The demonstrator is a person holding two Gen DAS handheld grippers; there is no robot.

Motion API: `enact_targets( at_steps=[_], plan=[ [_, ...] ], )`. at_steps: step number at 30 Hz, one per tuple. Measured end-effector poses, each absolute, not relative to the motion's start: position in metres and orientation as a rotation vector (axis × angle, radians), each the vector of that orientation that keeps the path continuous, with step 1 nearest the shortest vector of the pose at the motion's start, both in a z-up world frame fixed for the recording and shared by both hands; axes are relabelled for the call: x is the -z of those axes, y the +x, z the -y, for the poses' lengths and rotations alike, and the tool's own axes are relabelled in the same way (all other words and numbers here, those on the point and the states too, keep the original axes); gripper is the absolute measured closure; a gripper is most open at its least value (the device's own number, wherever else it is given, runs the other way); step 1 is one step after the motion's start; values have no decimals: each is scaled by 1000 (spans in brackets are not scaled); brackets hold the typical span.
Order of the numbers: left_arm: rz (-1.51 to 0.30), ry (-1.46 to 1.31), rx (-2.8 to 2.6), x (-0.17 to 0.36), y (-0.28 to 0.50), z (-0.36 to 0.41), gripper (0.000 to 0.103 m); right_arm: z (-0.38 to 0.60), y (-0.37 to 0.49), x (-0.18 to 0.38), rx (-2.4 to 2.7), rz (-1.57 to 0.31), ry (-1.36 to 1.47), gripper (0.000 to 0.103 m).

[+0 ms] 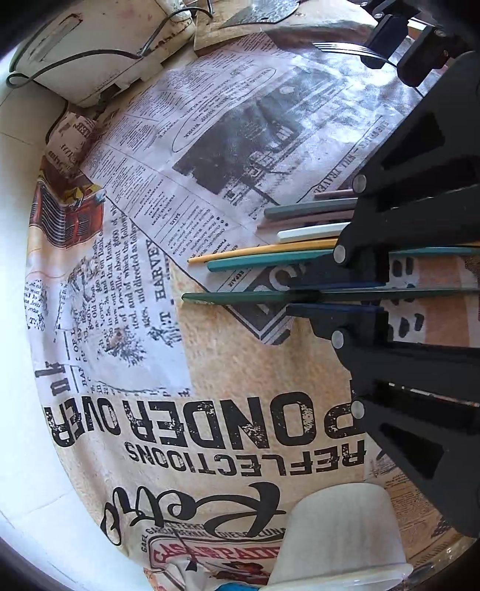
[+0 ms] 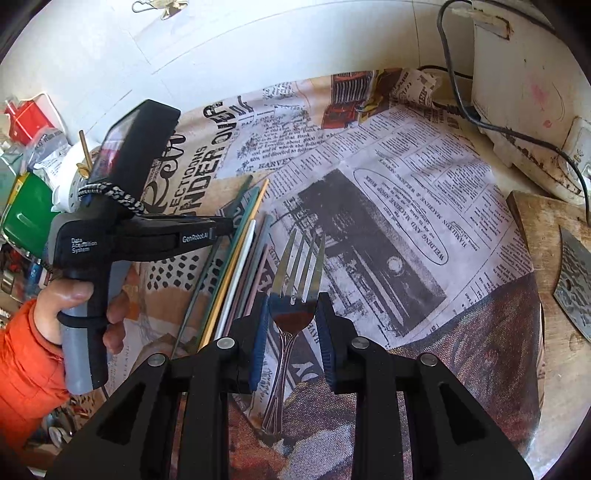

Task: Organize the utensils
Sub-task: 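Grasp a dark green stick with the left tool while the right tool lifts the fork, then carry the fork and green stick with both tools over the white cup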

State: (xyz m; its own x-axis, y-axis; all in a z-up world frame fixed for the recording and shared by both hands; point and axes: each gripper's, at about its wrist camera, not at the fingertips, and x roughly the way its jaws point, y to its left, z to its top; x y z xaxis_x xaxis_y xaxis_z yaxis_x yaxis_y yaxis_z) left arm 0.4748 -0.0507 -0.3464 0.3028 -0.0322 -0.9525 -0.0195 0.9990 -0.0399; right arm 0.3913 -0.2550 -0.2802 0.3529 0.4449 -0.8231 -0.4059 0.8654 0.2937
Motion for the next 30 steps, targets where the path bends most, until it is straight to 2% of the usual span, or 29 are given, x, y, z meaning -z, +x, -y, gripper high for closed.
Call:
enact_targets(
  at_steps=[9,30],
  plan=[
    [-1241,-112,9,332,435,31,99,249,384,262,-563,-1022,25,80],
    [-905,-227,-71,215,339,-25,99,212,372,205,-606,-884,-24,80]
  ],
)
